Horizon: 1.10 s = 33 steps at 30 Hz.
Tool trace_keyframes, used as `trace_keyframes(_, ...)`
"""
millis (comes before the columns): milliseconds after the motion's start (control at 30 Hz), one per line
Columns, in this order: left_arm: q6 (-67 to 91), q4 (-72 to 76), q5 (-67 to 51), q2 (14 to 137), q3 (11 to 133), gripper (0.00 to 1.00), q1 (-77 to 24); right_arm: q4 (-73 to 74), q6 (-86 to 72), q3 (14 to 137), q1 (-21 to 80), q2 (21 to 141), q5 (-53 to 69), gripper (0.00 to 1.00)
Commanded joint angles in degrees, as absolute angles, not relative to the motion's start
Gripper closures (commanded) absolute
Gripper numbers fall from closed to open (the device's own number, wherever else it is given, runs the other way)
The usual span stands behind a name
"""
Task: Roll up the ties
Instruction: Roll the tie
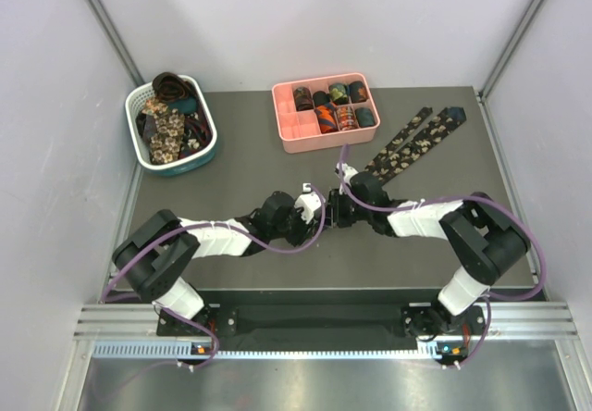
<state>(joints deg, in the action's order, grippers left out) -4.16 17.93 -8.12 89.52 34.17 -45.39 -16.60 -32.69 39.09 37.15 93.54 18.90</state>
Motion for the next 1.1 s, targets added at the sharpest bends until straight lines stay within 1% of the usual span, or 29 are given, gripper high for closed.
trace_keyframes(0,-4.0,18.2,-7.9,89.2,35.2,0.58,-45.5,-16.0,-30.6,41.5,36.4,94.3,19.5,0.81)
trace_keyframes(67,-4.2,18.0,-8.0,88.8,35.2,0.58,-45.6,-15.6,-30.2,42.1,36.3,95.4,19.8,0.83)
trace_keyframes(100,-4.2,18.0,-8.1,88.5,35.2,0.56,-45.6,-15.3,-30.1,42.2,36.4,95.7,19.8,0.87)
trace_keyframes(267,-4.9,17.8,-8.3,85.5,35.0,0.43,-45.6,-14.7,-30.0,41.8,36.4,96.6,18.9,0.96)
trace_keyframes(333,-5.8,17.7,-7.9,84.6,35.0,0.41,-45.5,-14.7,-30.0,41.6,36.5,96.5,18.7,0.97)
trace_keyframes(433,-6.6,16.9,-7.2,83.6,35.7,0.38,-45.6,-14.7,-30.0,41.2,36.5,96.4,18.8,0.98)
trace_keyframes(500,-6.5,15.6,-7.0,84.2,37.1,0.35,-45.6,-14.7,-30.0,41.2,36.4,96.3,18.9,0.98)
trace_keyframes(900,-9.5,15.5,-11.0,92.5,41.7,0.32,-45.6,-13.9,-30.4,42.0,36.4,95.4,19.2,0.98)
trace_keyframes(1067,-9.6,16.3,-13.4,93.4,40.3,0.30,-45.6,-14.1,-31.0,42.2,36.3,95.8,19.3,0.99)
